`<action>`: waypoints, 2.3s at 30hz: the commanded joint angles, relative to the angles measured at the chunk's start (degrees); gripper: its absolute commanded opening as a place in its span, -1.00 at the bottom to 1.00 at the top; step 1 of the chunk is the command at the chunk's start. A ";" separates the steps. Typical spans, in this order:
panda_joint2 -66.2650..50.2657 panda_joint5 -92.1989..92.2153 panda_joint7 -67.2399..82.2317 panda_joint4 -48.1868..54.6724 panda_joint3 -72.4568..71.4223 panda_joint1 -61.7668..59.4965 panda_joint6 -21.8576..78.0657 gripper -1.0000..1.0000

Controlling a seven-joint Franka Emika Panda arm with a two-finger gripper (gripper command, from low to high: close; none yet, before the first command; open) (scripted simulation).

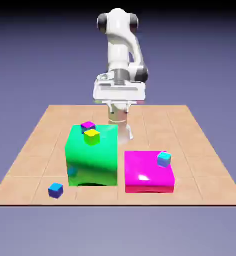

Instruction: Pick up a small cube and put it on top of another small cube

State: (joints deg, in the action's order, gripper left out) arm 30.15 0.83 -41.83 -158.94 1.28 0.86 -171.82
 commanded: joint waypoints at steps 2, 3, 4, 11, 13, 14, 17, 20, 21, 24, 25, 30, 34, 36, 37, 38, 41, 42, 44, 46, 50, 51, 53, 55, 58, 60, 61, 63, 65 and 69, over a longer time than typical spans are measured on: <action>-4.16 1.37 1.04 3.42 2.12 0.29 3.63 0.00; -6.23 2.06 1.55 5.13 3.18 0.44 5.45 0.00; -8.31 2.75 2.07 6.84 4.24 0.58 7.26 0.00; -22.84 7.55 5.70 18.81 11.66 1.60 19.97 0.00; -27.00 8.92 6.73 22.23 13.78 1.90 23.60 0.00; -29.07 9.61 7.25 23.94 14.84 2.04 25.42 0.00; -35.30 11.67 8.80 29.07 18.02 2.48 30.86 0.00; -41.53 13.73 10.35 34.20 21.20 2.92 36.31 0.00; -43.61 14.41 10.87 35.91 22.26 3.06 38.12 0.00; -49.84 16.47 12.43 41.04 25.44 3.50 43.57 0.00; -51.91 17.16 12.94 42.74 26.50 3.65 45.39 0.00; -62.30 20.59 15.53 51.29 31.80 4.37 54.46 0.00; -70.60 23.34 17.60 58.13 36.04 4.96 61.72 0.00; -74.76 24.71 18.64 61.55 38.16 5.25 65.35 0.00; -76.83 25.40 19.16 63.26 39.22 5.40 67.17 0.00; -78.91 26.08 19.67 64.97 40.28 5.54 68.99 0.00; -82.18 27.16 20.49 67.66 41.95 5.77 71.84 0.00; -83.32 28.13 21.01 66.07 41.14 5.82 69.36 0.00; -85.59 30.06 22.04 62.88 39.52 5.91 64.38 0.00; -85.66 30.12 22.07 62.79 39.47 5.91 64.24 -1.00; -82.24 27.22 20.52 67.57 41.91 5.77 71.71 -1.00; -80.77 26.56 20.27 67.82 40.55 7.70 72.87 -1.00; -76.62 24.67 18.70 65.79 38.49 7.60 73.98 -1.00; -72.46 22.78 17.14 63.77 36.43 7.49 75.10 -1.00; -66.23 19.94 14.80 60.73 33.34 7.34 76.77 -1.00; -62.08 18.05 13.23 58.71 31.28 7.23 77.89 -1.00; -60.00 17.11 12.45 57.70 30.25 7.18 78.45 -1.00; -55.85 15.21 10.89 55.67 28.19 7.08 79.56 -1.00; -51.70 13.32 9.32 53.65 26.13 6.97 80.68 -1.00; -43.39 9.54 6.20 49.60 22.01 6.77 82.91 -1.00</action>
State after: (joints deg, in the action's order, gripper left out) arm -13.24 10.49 -35.64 -109.34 23.29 7.63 -88.90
